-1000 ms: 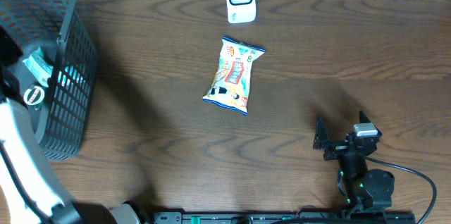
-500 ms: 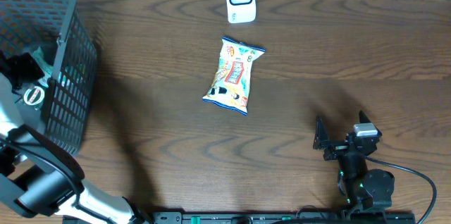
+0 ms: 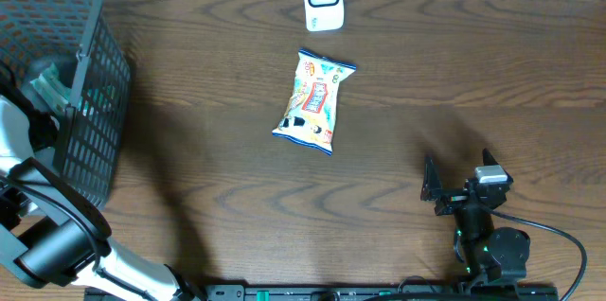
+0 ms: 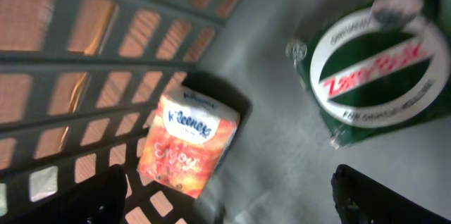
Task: Scan the item barcode
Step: 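Return the left gripper to the basket and grasp the orange Kleenex pack, then carry the Kleenex pack with the left gripper to the scanner and drop it, then reach the left gripper into the basket and grasp the green wipes pack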
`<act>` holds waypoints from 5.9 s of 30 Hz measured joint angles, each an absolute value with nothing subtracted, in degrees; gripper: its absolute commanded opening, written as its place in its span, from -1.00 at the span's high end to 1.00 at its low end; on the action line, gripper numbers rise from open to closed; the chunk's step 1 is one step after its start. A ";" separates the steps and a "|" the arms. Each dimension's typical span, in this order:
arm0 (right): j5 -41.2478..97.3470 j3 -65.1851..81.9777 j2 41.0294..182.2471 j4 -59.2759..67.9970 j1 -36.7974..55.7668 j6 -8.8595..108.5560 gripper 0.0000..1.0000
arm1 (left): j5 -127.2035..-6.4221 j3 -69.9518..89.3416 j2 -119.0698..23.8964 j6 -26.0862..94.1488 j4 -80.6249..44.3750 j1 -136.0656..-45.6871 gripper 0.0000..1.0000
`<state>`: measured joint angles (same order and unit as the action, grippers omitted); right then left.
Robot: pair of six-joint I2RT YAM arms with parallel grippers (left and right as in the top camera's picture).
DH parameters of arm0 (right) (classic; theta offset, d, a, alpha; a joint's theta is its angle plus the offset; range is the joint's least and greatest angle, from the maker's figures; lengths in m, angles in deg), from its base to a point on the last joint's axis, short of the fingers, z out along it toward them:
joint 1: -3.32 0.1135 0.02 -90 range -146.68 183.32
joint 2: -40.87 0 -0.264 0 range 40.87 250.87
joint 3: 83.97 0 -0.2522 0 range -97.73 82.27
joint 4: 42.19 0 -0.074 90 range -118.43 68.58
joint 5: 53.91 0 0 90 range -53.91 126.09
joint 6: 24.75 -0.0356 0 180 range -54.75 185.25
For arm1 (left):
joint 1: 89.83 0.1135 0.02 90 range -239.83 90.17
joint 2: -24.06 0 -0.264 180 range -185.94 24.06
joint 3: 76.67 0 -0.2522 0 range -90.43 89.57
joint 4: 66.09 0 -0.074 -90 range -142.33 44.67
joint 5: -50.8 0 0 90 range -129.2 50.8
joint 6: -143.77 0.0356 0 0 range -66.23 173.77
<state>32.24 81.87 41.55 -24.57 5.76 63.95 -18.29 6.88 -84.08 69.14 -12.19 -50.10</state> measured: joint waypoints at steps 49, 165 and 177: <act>32.26 81.87 41.55 -24.59 5.76 63.95 -0.99 | -17.04 13.96 -89.63 82.43 -23.86 -43.61 0.86; 32.24 81.87 41.55 -24.59 5.76 63.95 -0.98 | -51.78 -15.09 -85.24 31.38 -7.03 -55.79 -0.70; 32.26 81.87 41.55 -24.59 5.76 63.95 -0.99 | -55.05 -12.95 -95.81 14.50 -1.20 -55.41 -0.69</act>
<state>32.26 81.87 41.55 -24.59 5.76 63.95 -55.05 -12.95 -95.81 14.50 -1.20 -55.41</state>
